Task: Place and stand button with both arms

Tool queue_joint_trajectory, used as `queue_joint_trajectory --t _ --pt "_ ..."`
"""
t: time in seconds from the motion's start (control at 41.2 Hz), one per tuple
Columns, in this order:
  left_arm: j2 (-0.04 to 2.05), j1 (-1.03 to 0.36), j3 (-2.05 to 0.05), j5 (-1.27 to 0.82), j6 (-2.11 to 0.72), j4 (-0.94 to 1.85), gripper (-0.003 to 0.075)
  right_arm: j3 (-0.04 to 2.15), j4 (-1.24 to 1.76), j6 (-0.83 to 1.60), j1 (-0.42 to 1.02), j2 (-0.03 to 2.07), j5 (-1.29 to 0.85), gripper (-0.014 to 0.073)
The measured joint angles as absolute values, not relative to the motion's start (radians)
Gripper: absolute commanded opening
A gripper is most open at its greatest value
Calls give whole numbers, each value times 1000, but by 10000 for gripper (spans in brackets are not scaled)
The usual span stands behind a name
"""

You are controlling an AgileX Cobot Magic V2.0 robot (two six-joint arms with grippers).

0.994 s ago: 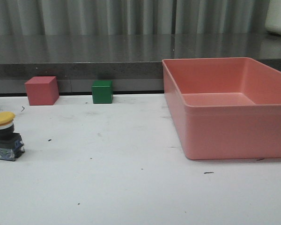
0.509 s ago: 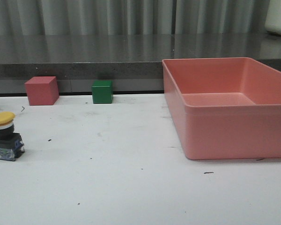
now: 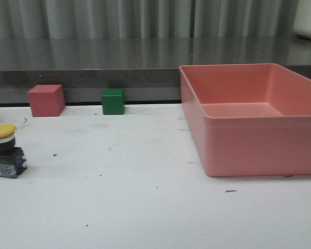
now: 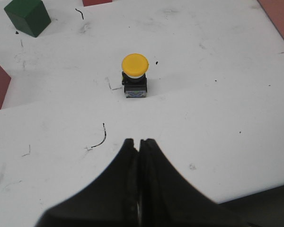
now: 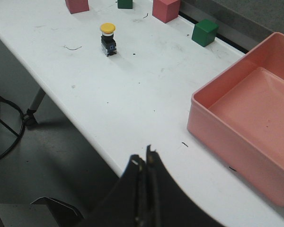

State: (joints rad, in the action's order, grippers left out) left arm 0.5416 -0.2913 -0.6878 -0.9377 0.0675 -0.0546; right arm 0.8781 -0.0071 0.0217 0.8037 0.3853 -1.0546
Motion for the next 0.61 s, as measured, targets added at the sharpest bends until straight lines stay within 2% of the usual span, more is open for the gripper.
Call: queue_joint_trajectory --t 0.121,0.315,0.606 --pt "517 -284 -688 -934 67 -55 -20 878 -7 22 804 385 -1055 -118" --pt "424 -196 -638 -881 65 -59 -20 878 -7 22 804 385 -1055 -118" --pt "215 -103 -335 -439 65 -63 -20 878 -7 22 804 385 -1055 -118"
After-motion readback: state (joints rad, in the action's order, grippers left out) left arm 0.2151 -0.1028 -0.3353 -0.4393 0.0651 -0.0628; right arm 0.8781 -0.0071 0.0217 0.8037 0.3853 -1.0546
